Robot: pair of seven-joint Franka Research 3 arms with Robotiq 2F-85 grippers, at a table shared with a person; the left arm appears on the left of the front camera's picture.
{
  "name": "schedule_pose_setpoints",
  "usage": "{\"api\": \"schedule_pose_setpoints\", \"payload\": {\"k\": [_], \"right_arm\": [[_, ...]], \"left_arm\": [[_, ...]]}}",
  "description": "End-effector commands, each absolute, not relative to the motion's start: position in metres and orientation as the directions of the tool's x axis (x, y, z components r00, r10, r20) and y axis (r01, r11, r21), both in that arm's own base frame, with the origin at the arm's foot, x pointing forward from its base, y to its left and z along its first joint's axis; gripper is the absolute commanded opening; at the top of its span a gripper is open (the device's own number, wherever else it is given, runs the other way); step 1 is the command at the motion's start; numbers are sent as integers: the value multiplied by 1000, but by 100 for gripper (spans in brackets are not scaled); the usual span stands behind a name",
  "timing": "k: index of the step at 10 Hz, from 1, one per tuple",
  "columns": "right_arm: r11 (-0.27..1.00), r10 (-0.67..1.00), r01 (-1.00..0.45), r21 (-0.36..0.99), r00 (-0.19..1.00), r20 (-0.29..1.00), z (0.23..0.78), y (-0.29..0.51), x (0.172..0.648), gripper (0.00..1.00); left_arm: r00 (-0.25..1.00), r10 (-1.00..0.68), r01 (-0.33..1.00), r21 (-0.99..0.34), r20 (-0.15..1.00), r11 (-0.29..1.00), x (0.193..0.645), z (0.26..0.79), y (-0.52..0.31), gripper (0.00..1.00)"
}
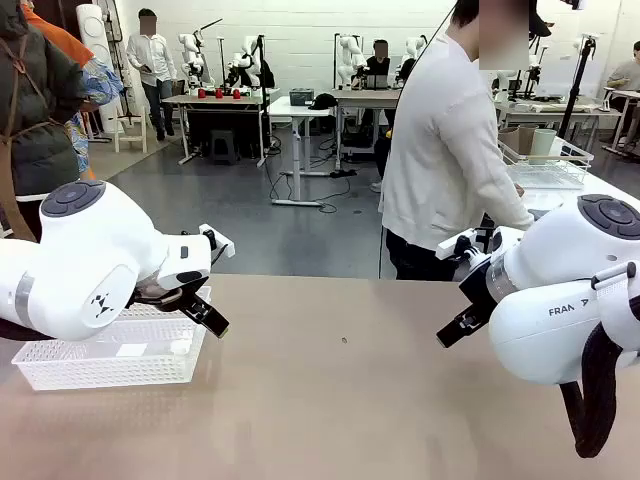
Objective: Clean and organize the cups into the basket.
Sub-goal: Pick up the Organizing basket and move it to the center of the table, then pick up the Reusable plastic cup from the right side of the table and place it inside the Organizing basket.
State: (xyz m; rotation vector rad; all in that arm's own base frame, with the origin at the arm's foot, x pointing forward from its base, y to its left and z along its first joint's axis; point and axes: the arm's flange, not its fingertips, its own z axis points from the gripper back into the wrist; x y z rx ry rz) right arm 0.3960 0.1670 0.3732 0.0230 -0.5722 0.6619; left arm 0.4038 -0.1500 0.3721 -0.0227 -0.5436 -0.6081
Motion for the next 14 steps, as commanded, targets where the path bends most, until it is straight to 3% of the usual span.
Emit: {"api": "schedule_pose_setpoints", "payload": {"k": [1, 14], "right_arm": [[794, 574, -587, -157, 641, 509, 373, 167, 396, 100], [794, 574, -587, -157, 641, 509, 373, 167, 396, 100]], "left_arm": [[685, -537, 549, 136, 492, 825, 404, 372, -150, 100], [685, -537, 549, 136, 492, 825, 404, 372, -150, 100]]}}
